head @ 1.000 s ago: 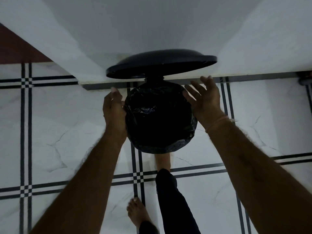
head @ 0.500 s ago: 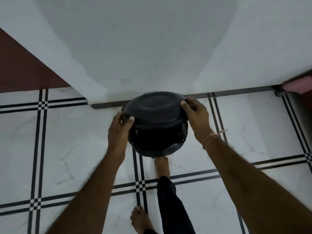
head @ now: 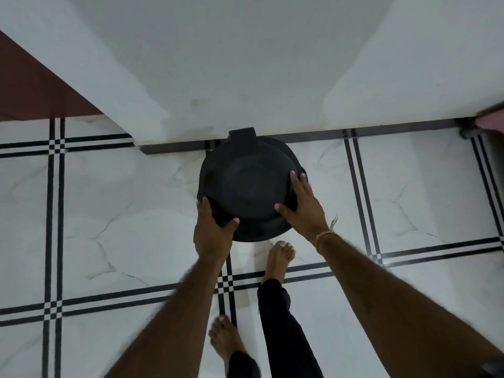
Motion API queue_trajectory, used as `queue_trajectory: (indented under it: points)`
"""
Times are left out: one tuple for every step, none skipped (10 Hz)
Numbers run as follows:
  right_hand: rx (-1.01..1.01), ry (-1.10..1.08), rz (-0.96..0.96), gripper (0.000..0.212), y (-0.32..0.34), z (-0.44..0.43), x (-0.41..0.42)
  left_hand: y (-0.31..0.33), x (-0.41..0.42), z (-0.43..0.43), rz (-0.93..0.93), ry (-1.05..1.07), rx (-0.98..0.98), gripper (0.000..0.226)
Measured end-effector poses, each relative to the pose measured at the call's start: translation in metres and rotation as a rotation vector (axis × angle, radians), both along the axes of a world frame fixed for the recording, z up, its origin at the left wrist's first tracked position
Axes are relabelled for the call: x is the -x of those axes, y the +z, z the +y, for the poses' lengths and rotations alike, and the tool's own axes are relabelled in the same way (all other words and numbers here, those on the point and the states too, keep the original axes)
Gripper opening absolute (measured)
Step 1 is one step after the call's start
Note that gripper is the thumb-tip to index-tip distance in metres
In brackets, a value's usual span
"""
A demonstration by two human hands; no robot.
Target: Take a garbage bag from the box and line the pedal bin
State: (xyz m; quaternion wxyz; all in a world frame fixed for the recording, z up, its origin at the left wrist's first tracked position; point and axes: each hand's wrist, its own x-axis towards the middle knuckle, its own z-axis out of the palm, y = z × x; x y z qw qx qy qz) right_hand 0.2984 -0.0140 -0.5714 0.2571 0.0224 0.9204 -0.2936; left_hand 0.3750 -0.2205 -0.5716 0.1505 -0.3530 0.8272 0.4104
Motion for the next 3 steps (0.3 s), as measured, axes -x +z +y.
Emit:
queue_trajectory:
  points:
    - [-0.016, 0.010, -0.049, 0.088, 0.024, 0.000, -0.003, 0.020, -0.003, -0.003, -0.011, -0.064, -0.035, 0.098]
    - [0.006, -0.027, -0.070, 0.078, 0.069, -0.003, -0.015, 0.070, -0.004, -0.009, 0.009, -0.079, -0.042, 0.091]
    - [0.065, -0.081, 0.006, 0.063, 0.142, -0.005, -0.037, 0.146, -0.013, -0.014, 0.031, -0.106, -0.012, 0.080]
